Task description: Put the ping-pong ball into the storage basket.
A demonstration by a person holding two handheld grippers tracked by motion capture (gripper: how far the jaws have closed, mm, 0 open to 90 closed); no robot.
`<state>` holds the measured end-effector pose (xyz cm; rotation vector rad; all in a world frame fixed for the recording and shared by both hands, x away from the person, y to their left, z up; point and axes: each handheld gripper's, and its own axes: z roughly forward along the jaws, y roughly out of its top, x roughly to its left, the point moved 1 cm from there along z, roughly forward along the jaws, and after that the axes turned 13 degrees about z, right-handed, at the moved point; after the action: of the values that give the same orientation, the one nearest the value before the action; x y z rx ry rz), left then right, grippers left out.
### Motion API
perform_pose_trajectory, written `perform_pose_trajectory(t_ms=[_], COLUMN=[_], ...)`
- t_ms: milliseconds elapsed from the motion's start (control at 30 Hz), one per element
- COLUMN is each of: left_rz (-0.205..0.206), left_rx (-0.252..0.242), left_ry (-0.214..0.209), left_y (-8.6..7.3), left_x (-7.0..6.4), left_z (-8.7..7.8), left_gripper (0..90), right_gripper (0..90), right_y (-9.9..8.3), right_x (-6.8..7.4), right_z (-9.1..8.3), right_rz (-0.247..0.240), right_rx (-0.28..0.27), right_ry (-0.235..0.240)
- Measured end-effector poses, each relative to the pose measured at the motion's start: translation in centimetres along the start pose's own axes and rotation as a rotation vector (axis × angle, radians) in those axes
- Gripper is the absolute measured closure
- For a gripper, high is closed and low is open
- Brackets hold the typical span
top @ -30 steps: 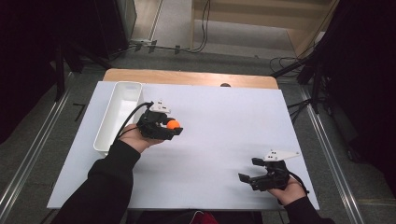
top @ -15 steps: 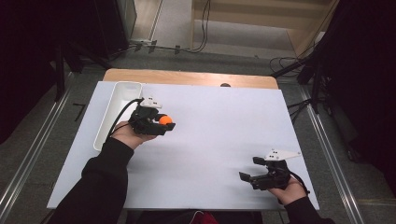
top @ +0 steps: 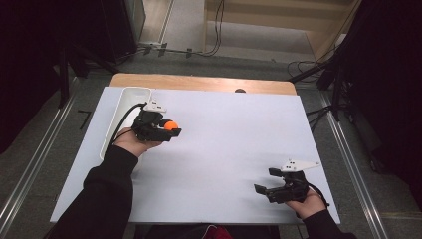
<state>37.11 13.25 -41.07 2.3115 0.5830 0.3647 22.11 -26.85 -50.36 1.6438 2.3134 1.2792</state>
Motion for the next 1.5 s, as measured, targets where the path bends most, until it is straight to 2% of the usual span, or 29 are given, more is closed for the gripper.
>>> perform_pose_trajectory(t_ms=[333, 567, 1133, 1500], left_rz=[-0.019, -0.017, -0.053, -0.076], left_rx=[-0.002, -0.001, -0.012, -0.003], left_ry=[0.000, 0.024, 0.083, 0.111], left_y=[-0.3, -0.3, -0.9, -1.4], left_x=[0.6, 1.1, 2.6, 3.4], left_z=[-0.3, -1.0, -2.5, -2.8], left_gripper=[50.0, 50.0, 50.0, 49.9], right_gripper=[9.3, 9.3, 9.3, 9.3], right_y=[0.0, 0.0, 0.0, 0.0], right_x=[0.0, 0.0, 0.0, 0.0], right_z=[0.0, 0.1, 0.1, 0.1], right_rz=[-0.004, -0.009, -0.010, -0.010], right_rx=[0.003, 0.000, 0.006, 0.007], right_ry=[0.002, 0.001, 0.002, 0.001])
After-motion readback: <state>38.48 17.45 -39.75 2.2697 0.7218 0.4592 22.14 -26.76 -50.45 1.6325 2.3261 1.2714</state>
